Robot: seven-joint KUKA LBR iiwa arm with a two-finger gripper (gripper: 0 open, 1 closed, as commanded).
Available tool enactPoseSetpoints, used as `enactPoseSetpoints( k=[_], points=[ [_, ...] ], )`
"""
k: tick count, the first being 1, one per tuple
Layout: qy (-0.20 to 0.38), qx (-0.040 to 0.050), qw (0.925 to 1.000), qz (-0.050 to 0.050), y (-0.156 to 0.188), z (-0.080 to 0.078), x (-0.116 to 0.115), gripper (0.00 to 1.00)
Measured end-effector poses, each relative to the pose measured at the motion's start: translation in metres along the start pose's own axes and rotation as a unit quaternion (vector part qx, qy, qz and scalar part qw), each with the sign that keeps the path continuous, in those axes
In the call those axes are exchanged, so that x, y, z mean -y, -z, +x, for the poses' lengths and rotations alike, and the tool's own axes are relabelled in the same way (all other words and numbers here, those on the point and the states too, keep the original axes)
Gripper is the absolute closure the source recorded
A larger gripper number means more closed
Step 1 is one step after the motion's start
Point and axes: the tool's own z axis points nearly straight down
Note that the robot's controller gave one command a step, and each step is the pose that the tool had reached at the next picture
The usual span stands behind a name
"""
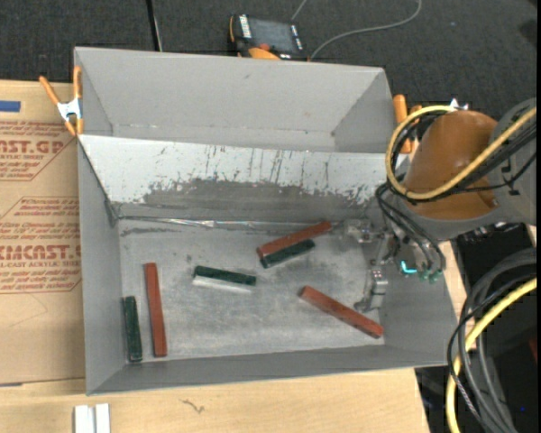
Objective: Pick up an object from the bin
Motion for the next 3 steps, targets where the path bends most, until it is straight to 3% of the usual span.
enactPoseSetpoints(
  k=[1,2,3],
  points=[
    [-0.075,-0.0008,0.9972,-0.001,-0.073,0.039,-0.031,0.00],
    [-0.075,0.0032,0.9972,0.000,-0.069,0.036,-0.030,1.00],
    [-0.078,0.0081,0.9969,0.000,0.043,0.012,-0.032,1.00]
  ],
)
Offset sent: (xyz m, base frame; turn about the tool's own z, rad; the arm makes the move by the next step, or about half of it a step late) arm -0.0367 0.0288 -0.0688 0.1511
